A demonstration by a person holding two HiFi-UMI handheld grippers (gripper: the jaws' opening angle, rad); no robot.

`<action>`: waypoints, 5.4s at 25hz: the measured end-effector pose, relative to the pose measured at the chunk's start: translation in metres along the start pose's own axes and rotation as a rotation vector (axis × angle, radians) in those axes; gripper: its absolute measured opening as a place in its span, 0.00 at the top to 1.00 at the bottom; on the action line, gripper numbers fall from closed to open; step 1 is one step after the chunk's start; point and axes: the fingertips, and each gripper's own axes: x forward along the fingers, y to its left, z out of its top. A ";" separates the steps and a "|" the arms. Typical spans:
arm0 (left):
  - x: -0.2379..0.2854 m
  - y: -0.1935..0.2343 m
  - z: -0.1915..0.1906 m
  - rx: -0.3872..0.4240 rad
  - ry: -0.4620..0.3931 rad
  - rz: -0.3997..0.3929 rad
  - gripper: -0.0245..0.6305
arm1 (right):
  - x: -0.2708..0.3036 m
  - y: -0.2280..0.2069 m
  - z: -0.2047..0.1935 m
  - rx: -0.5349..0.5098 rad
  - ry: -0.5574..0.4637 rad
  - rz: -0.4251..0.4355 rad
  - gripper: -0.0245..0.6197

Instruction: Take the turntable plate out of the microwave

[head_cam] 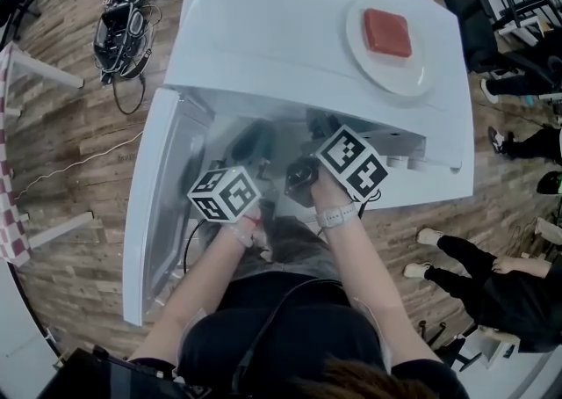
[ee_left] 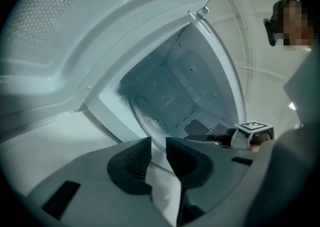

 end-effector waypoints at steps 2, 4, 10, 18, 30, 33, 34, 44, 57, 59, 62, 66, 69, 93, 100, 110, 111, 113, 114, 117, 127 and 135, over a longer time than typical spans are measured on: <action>0.000 0.000 0.001 -0.003 -0.003 -0.001 0.84 | 0.003 0.001 0.000 0.000 -0.002 0.003 0.61; 0.001 0.000 0.002 -0.001 -0.006 -0.002 0.84 | 0.005 0.003 0.001 0.005 -0.006 0.011 0.61; 0.003 -0.001 0.001 -0.005 0.009 -0.003 0.84 | 0.002 0.001 0.010 0.161 -0.072 0.082 0.61; 0.007 -0.001 -0.003 -0.001 0.023 0.029 0.80 | -0.005 -0.004 0.020 0.349 -0.097 0.209 0.61; 0.010 0.002 0.016 -0.029 0.003 0.065 0.78 | -0.006 -0.005 0.021 0.414 -0.113 0.273 0.62; 0.011 0.000 0.016 -0.102 0.020 0.078 0.78 | -0.008 -0.006 0.022 0.432 -0.112 0.279 0.62; 0.010 0.001 0.015 -0.134 0.027 0.085 0.78 | -0.008 -0.006 0.022 0.436 -0.112 0.280 0.62; 0.013 -0.001 0.010 -0.319 0.040 0.122 0.77 | -0.007 -0.005 0.021 0.452 -0.102 0.289 0.62; 0.025 -0.018 -0.005 -0.526 0.060 0.023 0.77 | -0.005 0.010 0.019 0.469 -0.045 0.345 0.62; 0.027 -0.019 -0.003 -0.556 0.053 0.017 0.77 | -0.006 0.010 0.020 0.480 -0.036 0.353 0.62; 0.029 -0.020 -0.005 -0.624 0.065 -0.006 0.77 | -0.008 0.012 0.022 0.481 -0.040 0.365 0.62; 0.033 -0.022 -0.008 -0.641 0.084 -0.036 0.77 | -0.008 0.015 0.024 0.467 -0.042 0.380 0.62; 0.037 -0.025 -0.007 -0.670 0.076 -0.057 0.77 | -0.010 0.018 0.029 0.469 -0.048 0.401 0.62; 0.038 -0.009 -0.003 -0.864 0.004 -0.071 0.90 | -0.017 0.013 0.008 0.288 0.030 0.398 0.62; 0.036 -0.011 -0.012 -0.949 0.021 -0.079 0.90 | 0.000 0.018 0.002 0.306 0.051 0.403 0.65; 0.031 -0.020 -0.014 -0.944 0.030 -0.129 0.90 | 0.010 0.016 0.001 0.399 0.070 0.389 0.85; 0.030 -0.022 -0.015 -0.941 0.034 -0.134 0.90 | 0.009 0.014 0.001 0.417 0.070 0.391 0.85; 0.030 -0.024 -0.016 -0.914 0.042 -0.145 0.90 | 0.008 0.010 -0.002 0.458 0.071 0.390 0.86; 0.029 -0.024 -0.017 -0.896 0.047 -0.146 0.90 | 0.006 0.008 -0.003 0.479 0.071 0.388 0.87; 0.025 -0.023 -0.019 -0.834 0.056 -0.150 0.90 | 0.002 0.004 -0.009 0.520 0.072 0.390 0.88; 0.016 -0.004 -0.005 -0.687 -0.006 -0.089 0.89 | -0.013 -0.003 -0.021 0.598 0.093 0.427 0.89; 0.015 0.004 0.004 -0.647 -0.030 -0.105 0.89 | -0.027 -0.005 -0.029 0.610 0.110 0.468 0.89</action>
